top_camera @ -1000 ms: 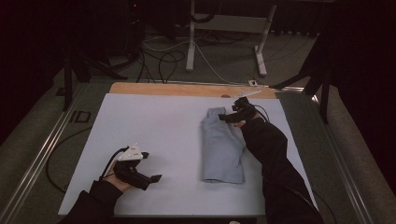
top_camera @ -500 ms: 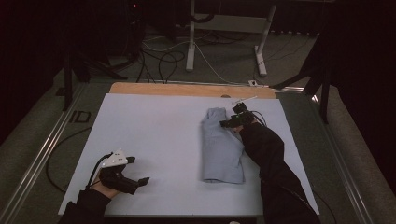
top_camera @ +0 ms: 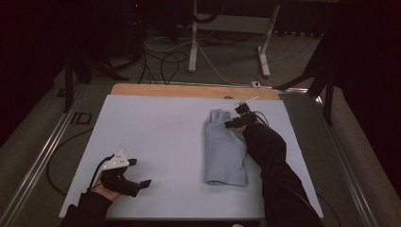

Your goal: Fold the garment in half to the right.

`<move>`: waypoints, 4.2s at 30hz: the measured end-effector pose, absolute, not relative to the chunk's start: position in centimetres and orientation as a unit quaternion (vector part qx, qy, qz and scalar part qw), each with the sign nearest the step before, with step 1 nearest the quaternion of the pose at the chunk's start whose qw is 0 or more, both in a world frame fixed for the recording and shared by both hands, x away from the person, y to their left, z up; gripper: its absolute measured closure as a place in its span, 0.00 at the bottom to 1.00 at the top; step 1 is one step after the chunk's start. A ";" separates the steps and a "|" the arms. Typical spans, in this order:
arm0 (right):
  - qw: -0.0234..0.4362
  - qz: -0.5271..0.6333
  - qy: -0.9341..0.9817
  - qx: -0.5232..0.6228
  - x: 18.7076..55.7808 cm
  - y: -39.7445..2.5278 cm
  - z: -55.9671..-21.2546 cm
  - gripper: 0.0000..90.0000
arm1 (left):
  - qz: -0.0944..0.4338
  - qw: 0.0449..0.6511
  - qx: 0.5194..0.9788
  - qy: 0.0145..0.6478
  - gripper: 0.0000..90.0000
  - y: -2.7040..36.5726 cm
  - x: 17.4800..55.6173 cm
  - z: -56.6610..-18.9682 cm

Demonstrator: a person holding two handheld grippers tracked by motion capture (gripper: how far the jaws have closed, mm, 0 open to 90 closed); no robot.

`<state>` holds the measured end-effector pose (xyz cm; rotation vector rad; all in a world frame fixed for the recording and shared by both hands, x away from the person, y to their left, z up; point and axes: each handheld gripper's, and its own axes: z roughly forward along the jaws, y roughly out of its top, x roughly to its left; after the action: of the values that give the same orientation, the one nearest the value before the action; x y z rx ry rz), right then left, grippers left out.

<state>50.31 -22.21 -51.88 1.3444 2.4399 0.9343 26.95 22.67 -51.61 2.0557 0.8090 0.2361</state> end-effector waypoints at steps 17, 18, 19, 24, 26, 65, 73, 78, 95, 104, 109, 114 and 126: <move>0.161 0.374 0.824 0.394 49.3 -20.4 -47.6 0.96 | 0.123 0.465 0.817 0.318 0.00 22.9 26.8 -51.5; 0.161 0.375 0.822 0.397 49.5 -20.3 -47.5 0.96 | 0.124 0.467 0.817 0.315 0.00 22.9 26.7 -51.5; 0.161 0.368 0.823 0.401 49.8 -20.1 -47.7 0.96 | 0.127 0.470 0.816 0.310 0.00 22.9 26.6 -51.4; 0.153 0.358 0.825 0.410 50.4 -20.0 -48.8 0.96 | 0.134 0.473 0.814 0.309 0.00 23.0 26.4 -51.2; 0.150 0.356 0.823 0.416 50.6 -20.1 -49.5 0.96 | 0.136 0.472 0.811 0.319 0.00 23.3 26.5 -51.2; 0.136 0.351 0.840 0.391 47.8 -20.3 -47.6 0.61 | 0.158 0.470 0.805 0.325 0.00 23.8 26.1 -51.0; 0.135 0.373 0.844 0.362 43.3 -20.2 -46.5 0.71 | 0.160 0.471 0.804 0.327 0.00 23.9 26.0 -50.9; 0.126 0.381 0.850 0.341 41.0 -19.9 -45.8 0.76 | 0.158 0.469 0.805 0.327 0.00 23.9 26.0 -51.0; 0.070 0.387 0.886 0.246 33.0 -18.0 -46.7 1.00 | 0.155 0.468 0.806 0.328 0.00 24.0 26.1 -51.1; 0.042 0.373 0.892 0.251 32.9 -18.3 -49.6 1.00 | 0.154 0.469 0.805 0.328 0.00 24.0 26.1 -51.1; 0.029 0.358 0.897 0.257 32.4 -18.6 -51.3 1.00 | 0.154 0.468 0.807 0.325 0.00 23.9 26.1 -51.2; 0.027 0.355 0.899 0.255 31.9 -18.7 -51.8 1.00 | 0.155 0.468 0.806 0.327 0.00 24.0 26.1 -51.1; 0.023 0.365 0.897 0.250 30.4 -19.3 -52.1 1.00 | 0.157 0.471 0.804 0.328 0.00 24.1 26.0 -51.0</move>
<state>30.40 -19.28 -52.09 0.7731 2.7755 1.1296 26.05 24.12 -51.00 1.9680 0.8035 0.3853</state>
